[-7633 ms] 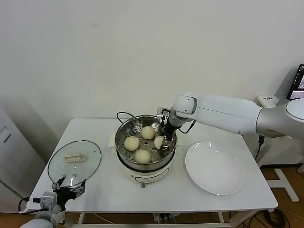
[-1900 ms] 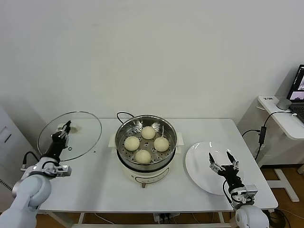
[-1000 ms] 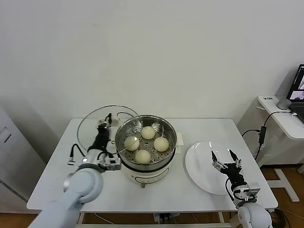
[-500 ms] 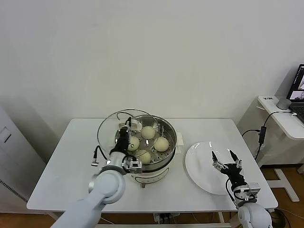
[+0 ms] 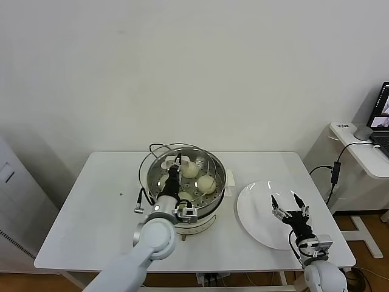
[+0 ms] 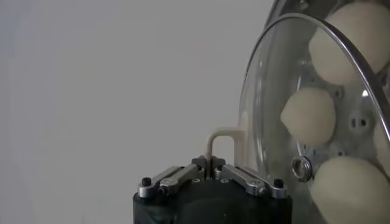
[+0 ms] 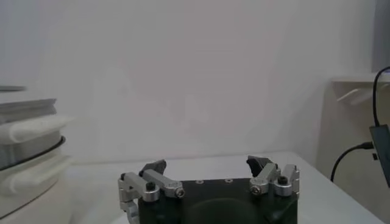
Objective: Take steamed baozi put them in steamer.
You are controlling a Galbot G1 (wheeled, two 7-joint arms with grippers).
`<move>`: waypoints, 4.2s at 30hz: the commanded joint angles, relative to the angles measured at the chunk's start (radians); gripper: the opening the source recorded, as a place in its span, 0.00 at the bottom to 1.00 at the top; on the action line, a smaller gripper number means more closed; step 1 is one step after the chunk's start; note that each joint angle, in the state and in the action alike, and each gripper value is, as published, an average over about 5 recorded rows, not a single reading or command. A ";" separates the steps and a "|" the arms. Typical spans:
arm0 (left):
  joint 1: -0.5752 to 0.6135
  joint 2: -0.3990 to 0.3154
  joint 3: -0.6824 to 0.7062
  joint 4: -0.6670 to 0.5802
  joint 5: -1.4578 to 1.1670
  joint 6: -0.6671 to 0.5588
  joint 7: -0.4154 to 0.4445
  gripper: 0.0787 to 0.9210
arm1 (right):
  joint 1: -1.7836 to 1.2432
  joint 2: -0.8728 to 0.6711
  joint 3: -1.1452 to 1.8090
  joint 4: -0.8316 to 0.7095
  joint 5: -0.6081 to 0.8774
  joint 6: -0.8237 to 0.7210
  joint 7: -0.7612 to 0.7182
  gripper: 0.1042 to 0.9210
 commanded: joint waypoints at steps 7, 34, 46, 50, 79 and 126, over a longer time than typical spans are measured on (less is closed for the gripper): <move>-0.003 -0.049 0.022 0.032 0.021 0.004 -0.001 0.03 | -0.001 0.004 0.003 -0.013 -0.002 0.004 -0.002 0.88; 0.008 -0.070 0.025 0.060 0.023 -0.005 -0.013 0.03 | -0.007 0.004 0.017 -0.030 -0.002 0.009 -0.010 0.88; 0.060 -0.048 0.008 -0.021 -0.094 0.027 -0.018 0.13 | -0.009 0.005 0.025 -0.044 -0.001 0.017 -0.020 0.88; 0.130 -0.012 -0.040 -0.191 -0.212 0.004 0.057 0.26 | -0.007 0.006 0.027 -0.047 -0.001 0.018 -0.021 0.88; 0.423 0.097 -0.871 -0.108 -1.773 -0.226 -0.203 0.88 | -0.027 -0.049 0.008 0.052 0.002 -0.085 0.037 0.88; 0.416 0.059 -0.768 0.140 -1.690 -0.257 -0.189 0.88 | -0.077 -0.074 0.016 0.130 -0.026 -0.205 0.084 0.88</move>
